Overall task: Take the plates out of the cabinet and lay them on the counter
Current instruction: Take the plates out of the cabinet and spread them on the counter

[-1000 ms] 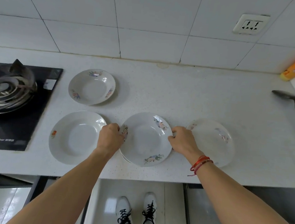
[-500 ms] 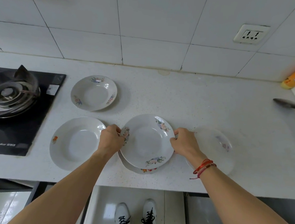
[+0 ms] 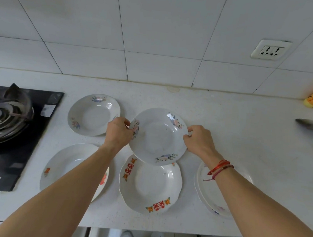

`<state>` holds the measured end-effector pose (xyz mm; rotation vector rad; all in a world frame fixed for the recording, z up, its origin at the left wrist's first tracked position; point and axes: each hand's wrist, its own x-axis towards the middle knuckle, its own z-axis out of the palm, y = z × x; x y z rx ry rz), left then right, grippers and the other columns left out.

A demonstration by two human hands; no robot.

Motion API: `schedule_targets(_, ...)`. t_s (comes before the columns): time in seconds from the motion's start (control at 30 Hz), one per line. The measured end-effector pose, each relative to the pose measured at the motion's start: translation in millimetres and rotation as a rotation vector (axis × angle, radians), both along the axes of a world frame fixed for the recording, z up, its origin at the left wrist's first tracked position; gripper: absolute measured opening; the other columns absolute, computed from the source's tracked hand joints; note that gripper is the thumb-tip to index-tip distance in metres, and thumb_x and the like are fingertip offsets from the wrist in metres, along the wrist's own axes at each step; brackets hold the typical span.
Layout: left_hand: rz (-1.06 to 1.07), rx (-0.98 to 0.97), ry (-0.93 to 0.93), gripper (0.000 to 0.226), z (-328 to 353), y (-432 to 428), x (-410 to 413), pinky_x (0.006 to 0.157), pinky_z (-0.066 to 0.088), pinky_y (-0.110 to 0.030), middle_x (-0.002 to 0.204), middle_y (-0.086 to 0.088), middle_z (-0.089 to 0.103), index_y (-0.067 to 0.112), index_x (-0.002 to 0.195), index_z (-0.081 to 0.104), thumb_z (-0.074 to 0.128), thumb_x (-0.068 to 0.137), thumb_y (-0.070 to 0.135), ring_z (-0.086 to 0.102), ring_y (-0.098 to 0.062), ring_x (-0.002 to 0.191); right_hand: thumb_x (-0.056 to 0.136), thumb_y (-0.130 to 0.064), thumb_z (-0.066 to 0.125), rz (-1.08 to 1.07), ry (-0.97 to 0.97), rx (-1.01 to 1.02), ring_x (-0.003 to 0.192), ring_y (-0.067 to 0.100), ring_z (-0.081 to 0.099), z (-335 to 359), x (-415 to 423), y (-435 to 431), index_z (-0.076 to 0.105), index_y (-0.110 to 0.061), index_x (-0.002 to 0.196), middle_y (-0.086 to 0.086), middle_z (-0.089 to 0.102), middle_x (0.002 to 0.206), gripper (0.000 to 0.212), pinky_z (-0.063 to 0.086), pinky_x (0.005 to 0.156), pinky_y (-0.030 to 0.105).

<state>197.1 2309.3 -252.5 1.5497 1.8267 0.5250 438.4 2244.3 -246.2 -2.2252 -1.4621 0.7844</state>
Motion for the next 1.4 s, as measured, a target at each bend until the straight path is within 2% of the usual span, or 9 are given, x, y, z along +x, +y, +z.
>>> schedule_targets(0.1,0.015,-0.007,-0.010,0.025,-4.9,21.4,3.9,0.078,0.059,-0.042,0.097,-0.011,0.068,0.004,0.107,0.066,0.071,0.085,0.016,0.066,-0.028,0.084,0.089,-0.005,0.054,0.007,-0.004,0.004,0.060,0.021,0.067,-3.1,3.0,22.5,0.070,0.003,0.090,0.010,0.072,0.077,0.018,0.060,0.055,0.033)
schedule_targets(0.2,0.027,-0.019,-0.008,0.025,-14.0,42.1,7.3,0.076,0.060,-0.045,0.096,-0.011,0.068,0.006,0.107,0.065,0.070,0.085,0.016,0.067,-0.029,0.083,0.090,-0.004,0.053,0.017,-0.019,-0.013,0.054,0.013,0.060,-10.4,5.8,44.4,0.069,0.001,0.090,0.006,0.070,0.078,0.017,0.050,0.044,0.023)
schedule_targets(0.27,0.036,-0.026,-0.004,0.023,-20.9,55.4,9.7,0.075,0.059,-0.043,0.093,-0.009,0.067,0.007,0.104,0.066,0.071,0.085,0.018,0.066,-0.027,0.081,0.091,-0.005,0.053,0.025,-0.029,-0.029,0.058,0.016,0.061,-17.0,7.7,58.1,0.069,-0.001,0.093,0.009,0.071,0.083,0.017,0.045,0.043,0.020)
schedule_targets(0.43,0.021,-0.029,0.011,0.018,-38.4,83.0,15.1,0.071,0.059,-0.038,0.091,-0.009,0.068,0.008,0.098,0.068,0.073,0.084,0.020,0.066,-0.025,0.080,0.085,-0.002,0.050,0.016,-0.026,-0.050,0.063,0.021,0.065,-37.7,11.7,86.7,0.071,-0.001,0.098,0.009,0.072,0.079,0.024,0.050,0.048,0.026)
schedule_targets(0.7,0.031,-0.010,0.077,0.011,-55.4,100.8,23.2,0.074,0.056,-0.037,0.089,-0.010,0.066,0.005,0.095,0.070,0.065,0.087,0.011,0.062,-0.026,0.080,0.088,0.001,0.049,0.032,0.012,-0.079,0.055,0.008,0.052,-54.3,13.0,106.8,0.071,-0.004,0.098,0.009,0.074,0.091,0.025,0.032,0.033,0.009)
schedule_targets(0.93,0.020,0.010,0.126,0.011,-55.7,102.2,26.6,0.071,0.057,-0.037,0.084,-0.009,0.064,0.002,0.092,0.070,0.064,0.087,0.009,0.062,-0.028,0.077,0.088,0.002,0.049,0.012,0.015,-0.090,0.062,0.015,0.062,-58.0,11.9,106.5,0.071,-0.003,0.102,0.009,0.074,0.092,0.027,0.047,0.043,0.021)
schedule_targets(1.2,-0.039,0.045,0.183,0.018,-53.8,96.6,24.4,0.067,0.049,-0.033,0.093,-0.016,0.069,-0.002,0.094,0.070,0.064,0.088,0.014,0.061,-0.027,0.077,0.092,-0.009,0.054,0.040,0.009,-0.108,0.086,0.022,0.066,-51.8,12.5,100.9,0.060,-0.004,0.124,0.012,0.070,0.113,0.032,0.040,0.046,0.014)
schedule_targets(1.33,-0.123,0.085,0.259,0.040,-39.9,85.9,23.4,0.081,0.050,-0.039,0.110,-0.019,0.063,-0.002,0.116,0.063,0.064,0.090,0.028,0.062,-0.035,0.098,0.096,-0.018,0.055,0.054,-0.046,-0.102,0.115,0.030,0.058,-39.0,13.7,88.7,0.043,-0.003,0.142,0.015,0.058,0.133,0.049,0.042,0.074,0.023)
schedule_targets(1.4,-0.146,0.110,0.282,0.045,-31.0,77.4,23.0,0.081,0.048,-0.038,0.114,-0.020,0.061,0.000,0.124,0.059,0.061,0.092,0.032,0.060,-0.035,0.104,0.097,-0.022,0.055,0.065,-0.066,-0.090,0.118,0.031,0.057,-31.0,14.5,79.7,0.038,-0.005,0.147,0.015,0.058,0.134,0.055,0.042,0.082,0.029)
